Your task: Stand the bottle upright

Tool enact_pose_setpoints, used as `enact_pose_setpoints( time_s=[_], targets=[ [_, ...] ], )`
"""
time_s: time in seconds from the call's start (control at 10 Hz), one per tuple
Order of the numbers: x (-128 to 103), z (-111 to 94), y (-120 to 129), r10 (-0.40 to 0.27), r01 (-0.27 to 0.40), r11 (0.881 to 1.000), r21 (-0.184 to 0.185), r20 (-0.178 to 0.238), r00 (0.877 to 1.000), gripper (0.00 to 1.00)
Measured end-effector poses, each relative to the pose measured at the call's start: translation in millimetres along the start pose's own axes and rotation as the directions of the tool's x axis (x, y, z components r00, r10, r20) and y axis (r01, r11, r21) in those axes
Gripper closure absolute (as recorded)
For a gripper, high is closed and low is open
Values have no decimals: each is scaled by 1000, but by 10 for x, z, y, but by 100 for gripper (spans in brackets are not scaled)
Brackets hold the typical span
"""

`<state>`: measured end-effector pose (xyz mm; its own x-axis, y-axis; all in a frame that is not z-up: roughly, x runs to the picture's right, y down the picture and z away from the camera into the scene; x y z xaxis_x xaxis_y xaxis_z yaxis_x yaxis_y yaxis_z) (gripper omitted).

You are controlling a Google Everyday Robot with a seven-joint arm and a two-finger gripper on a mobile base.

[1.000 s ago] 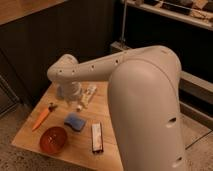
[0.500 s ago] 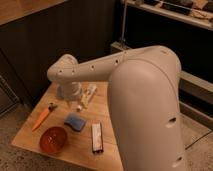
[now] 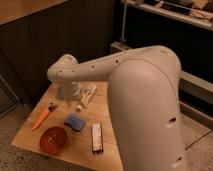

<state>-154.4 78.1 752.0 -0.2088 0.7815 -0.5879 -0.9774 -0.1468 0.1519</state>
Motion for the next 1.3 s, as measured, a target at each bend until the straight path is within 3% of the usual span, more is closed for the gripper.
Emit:
enact_pose_setpoints(
  time_s=[0.2,0.4,0.5,0.7,0.9,1.1,1.3],
  targets=[
    [-22,-8,30,-29,29,1000,-11,8,1000,35],
    [-83,-42,71,-120,121,992,-22,29,992,35],
    [-143,-90,102,-207,208,978,-28,45,977,35],
    [-213,-149,119,-319,320,947,-25,59,946,35],
    [-248,-181,120,-378,380,925,-21,65,923,35],
    [-210,-157,118,-397,398,917,-19,61,916,35],
    [-156,-115,166,-474,476,879,-24,56,878,35]
  ],
)
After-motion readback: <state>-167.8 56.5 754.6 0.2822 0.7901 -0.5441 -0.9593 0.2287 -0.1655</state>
